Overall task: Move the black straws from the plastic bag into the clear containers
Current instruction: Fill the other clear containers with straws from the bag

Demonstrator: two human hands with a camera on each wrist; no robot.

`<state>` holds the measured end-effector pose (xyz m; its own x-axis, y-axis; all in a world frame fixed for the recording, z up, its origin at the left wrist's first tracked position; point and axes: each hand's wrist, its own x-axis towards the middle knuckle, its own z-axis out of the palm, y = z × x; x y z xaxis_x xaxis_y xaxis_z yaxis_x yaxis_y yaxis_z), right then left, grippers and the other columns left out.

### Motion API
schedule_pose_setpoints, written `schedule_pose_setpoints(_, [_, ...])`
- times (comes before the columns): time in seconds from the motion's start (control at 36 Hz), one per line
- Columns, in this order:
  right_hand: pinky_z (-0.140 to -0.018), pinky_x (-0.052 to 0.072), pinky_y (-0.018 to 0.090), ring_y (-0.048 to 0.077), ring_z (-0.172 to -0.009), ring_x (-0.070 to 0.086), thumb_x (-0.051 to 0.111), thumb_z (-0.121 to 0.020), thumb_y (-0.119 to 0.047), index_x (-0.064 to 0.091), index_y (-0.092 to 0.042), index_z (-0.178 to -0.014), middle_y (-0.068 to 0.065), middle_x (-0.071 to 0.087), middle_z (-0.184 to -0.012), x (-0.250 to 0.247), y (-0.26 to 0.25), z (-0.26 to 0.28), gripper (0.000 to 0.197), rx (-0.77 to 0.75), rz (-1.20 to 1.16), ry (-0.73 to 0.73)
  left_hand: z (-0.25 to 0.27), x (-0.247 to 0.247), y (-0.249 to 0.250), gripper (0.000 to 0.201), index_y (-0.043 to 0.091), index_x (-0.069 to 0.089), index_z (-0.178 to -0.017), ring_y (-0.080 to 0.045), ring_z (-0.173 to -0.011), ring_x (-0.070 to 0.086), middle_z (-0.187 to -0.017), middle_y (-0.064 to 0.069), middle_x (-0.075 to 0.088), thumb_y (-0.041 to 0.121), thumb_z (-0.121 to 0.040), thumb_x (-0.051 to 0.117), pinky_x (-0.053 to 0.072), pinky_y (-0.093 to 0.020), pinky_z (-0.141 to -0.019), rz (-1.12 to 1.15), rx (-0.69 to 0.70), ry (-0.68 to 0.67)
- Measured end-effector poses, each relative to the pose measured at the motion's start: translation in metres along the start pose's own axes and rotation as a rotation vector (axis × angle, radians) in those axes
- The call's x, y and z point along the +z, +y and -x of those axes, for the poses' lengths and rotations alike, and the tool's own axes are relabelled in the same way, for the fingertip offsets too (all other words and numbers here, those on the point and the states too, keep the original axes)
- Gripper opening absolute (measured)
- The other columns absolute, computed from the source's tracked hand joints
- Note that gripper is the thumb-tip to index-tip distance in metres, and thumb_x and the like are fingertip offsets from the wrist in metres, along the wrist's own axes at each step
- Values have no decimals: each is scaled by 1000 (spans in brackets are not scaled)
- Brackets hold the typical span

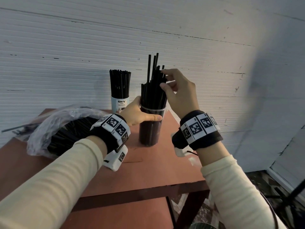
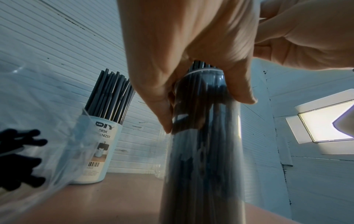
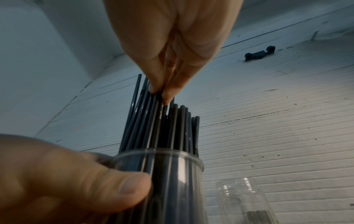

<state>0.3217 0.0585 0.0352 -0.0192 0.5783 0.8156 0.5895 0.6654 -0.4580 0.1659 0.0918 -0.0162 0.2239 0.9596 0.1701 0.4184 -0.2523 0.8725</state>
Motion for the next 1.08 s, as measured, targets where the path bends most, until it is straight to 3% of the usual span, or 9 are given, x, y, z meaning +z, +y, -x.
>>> schedule_pose_setpoints(0.17, [-79, 52, 18, 6, -81, 63, 61, -89, -8, 65, -10, -104, -2, 67, -90, 5, 8, 12, 16, 1, 64, -31, 3, 1, 3, 87, 19, 44, -137, -10, -111, 54, -116, 10, 58, 33, -64, 91, 37, -23, -89, 14, -17, 12])
schedule_pose_setpoints(0.31, [-83, 34, 1, 9, -95, 56, 59, -90, -10, 64, -10, -113, 1, 64, -106, 8, 12, 18, 23, -77, 192, -21, 6, 1, 3, 86, 19, 43, -137, -7, -105, 51, -103, 18, 53, 32, -66, 90, 35, -20, -85, 9, -25, 34])
schedule_pose_setpoints(0.39, [-89, 24, -1, 13, -104, 43, 60, -88, -9, 67, -6, -110, 4, 59, -112, 10, 12, 19, 23, -97, 254, 33, 7, 1, 4, 82, 16, 42, -136, -4, -100, 51, -100, 19, 52, 29, -69, 88, 35, -14, -80, 1, -18, 37])
schedule_pose_setpoints(0.53, [-87, 24, -1, 17, -100, 41, 56, -85, -5, 71, -4, -99, 5, 55, -104, 15, 15, 24, 20, -69, 273, 33, 7, 1, 4, 70, 20, 42, -129, 8, -88, 50, -99, 19, 53, 22, -74, 85, 36, -3, -64, -2, -2, 2])
schedule_pose_setpoints(0.64, [-87, 27, 0, 19, -100, 49, 55, -87, -8, 71, -4, -98, 0, 52, -103, 8, 15, 23, 20, -40, 215, -8, 5, -3, -1, 80, 20, 39, -140, -11, -113, 54, -119, 7, 55, 25, -74, 84, 39, -19, -83, 13, -36, -3])
schedule_pose_setpoints(0.83, [-93, 45, 19, 10, -109, 54, 59, -90, -15, 56, -7, -129, 3, 53, -124, 0, -4, -2, 40, -146, 132, 8, -1, -7, -2, 91, 17, 41, -139, -14, -119, 51, -122, 8, 54, 33, -64, 90, 36, -26, -99, -66, -24, 17])
schedule_pose_setpoints(0.92, [-90, 49, 23, 10, -103, 57, 57, -91, -11, 63, -5, -119, 4, 60, -117, 6, -3, -7, 30, -159, 167, 29, -2, -7, -2, 92, 17, 41, -140, -12, -116, 50, -124, 7, 54, 32, -64, 91, 35, -26, -97, -75, -22, 19])
schedule_pose_setpoints(1.03, [-82, 41, 9, 11, -92, 59, 58, -88, -5, 68, -3, -104, 4, 64, -104, 12, -2, -3, 19, -172, 191, 51, -2, -9, -3, 91, 18, 42, -138, -15, -119, 52, -126, 6, 56, 34, -63, 91, 38, -29, -101, -79, -21, 6])
schedule_pose_setpoints(1.08, [-82, 42, 12, 13, -90, 60, 59, -88, -5, 68, -3, -103, 4, 65, -103, 14, -2, 3, 18, -175, 204, 30, -2, -9, -4, 90, 18, 43, -137, -15, -118, 53, -125, 6, 57, 33, -62, 92, 39, -30, -101, -65, -27, 6])
